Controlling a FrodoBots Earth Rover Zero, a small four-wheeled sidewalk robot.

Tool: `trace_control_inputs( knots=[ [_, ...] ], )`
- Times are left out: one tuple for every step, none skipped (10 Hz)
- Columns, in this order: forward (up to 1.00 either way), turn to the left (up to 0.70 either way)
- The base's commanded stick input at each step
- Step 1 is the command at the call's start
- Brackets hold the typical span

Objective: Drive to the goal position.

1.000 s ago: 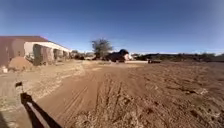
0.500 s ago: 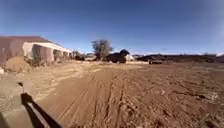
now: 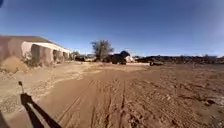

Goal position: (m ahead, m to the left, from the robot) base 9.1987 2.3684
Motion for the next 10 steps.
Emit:
trace_control_inputs(
  knots=[
    [0.5, 0.0],
    [0.5, 0.0],
    [0.5, 0.0],
    [0.5, 0.0],
    [0.5, 0.0],
    [0.5, 0.0],
    [0.5, 0.0],
    [0.5, 0.0],
    [0.5, 0.0],
    [0.5, 0.0]
  ],
)
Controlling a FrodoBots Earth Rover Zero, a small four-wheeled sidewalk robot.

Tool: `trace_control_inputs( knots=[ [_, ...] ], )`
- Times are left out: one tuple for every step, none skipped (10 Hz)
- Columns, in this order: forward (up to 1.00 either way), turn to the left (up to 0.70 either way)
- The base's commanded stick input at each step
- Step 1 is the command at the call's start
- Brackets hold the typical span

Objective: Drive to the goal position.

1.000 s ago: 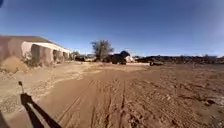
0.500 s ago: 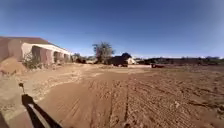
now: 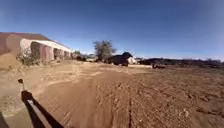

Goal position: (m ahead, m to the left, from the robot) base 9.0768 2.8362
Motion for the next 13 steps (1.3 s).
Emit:
trace_control_inputs(
  knots=[
    [0.5, 0.0],
    [0.5, 0.0],
    [0.5, 0.0],
    [0.5, 0.0],
    [0.5, 0.0],
    [0.5, 0.0],
    [0.5, 0.0],
    [0.5, 0.0],
    [0.5, 0.0],
    [0.5, 0.0],
    [0.5, 0.0],
    [0.5, 0.0],
    [0.5, 0.0]
  ],
)
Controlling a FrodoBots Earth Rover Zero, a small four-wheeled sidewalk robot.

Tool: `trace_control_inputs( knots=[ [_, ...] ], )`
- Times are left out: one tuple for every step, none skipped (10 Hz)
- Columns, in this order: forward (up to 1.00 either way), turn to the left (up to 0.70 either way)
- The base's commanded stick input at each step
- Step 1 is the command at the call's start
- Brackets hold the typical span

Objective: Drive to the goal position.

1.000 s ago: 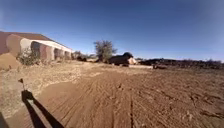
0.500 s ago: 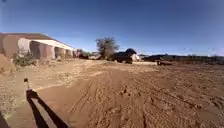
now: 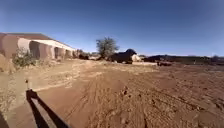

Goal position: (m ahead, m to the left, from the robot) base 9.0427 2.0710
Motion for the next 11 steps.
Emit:
trace_control_inputs(
  knots=[
    [0.5, 0.0],
    [0.5, 0.0],
    [0.5, 0.0],
    [0.5, 0.0],
    [0.5, 0.0],
    [0.5, 0.0],
    [0.5, 0.0],
    [0.5, 0.0],
    [0.5, 0.0],
    [0.5, 0.0],
    [0.5, 0.0]
  ],
)
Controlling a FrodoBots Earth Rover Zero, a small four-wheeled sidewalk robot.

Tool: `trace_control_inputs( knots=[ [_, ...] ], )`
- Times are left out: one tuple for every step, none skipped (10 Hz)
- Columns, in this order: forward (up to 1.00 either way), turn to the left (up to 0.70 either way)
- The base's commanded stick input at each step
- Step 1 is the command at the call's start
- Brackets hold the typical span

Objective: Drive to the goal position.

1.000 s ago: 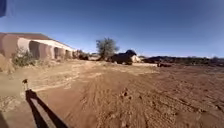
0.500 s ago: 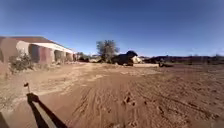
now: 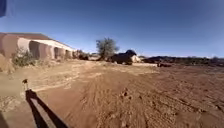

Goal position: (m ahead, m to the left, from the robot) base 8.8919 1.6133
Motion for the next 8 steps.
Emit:
trace_control_inputs(
  knots=[
    [0.5, 0.0],
    [0.5, 0.0],
    [0.5, 0.0],
    [0.5, 0.0],
    [0.5, 0.0],
    [0.5, 0.0],
    [0.5, 0.0],
    [0.5, 0.0]
  ],
)
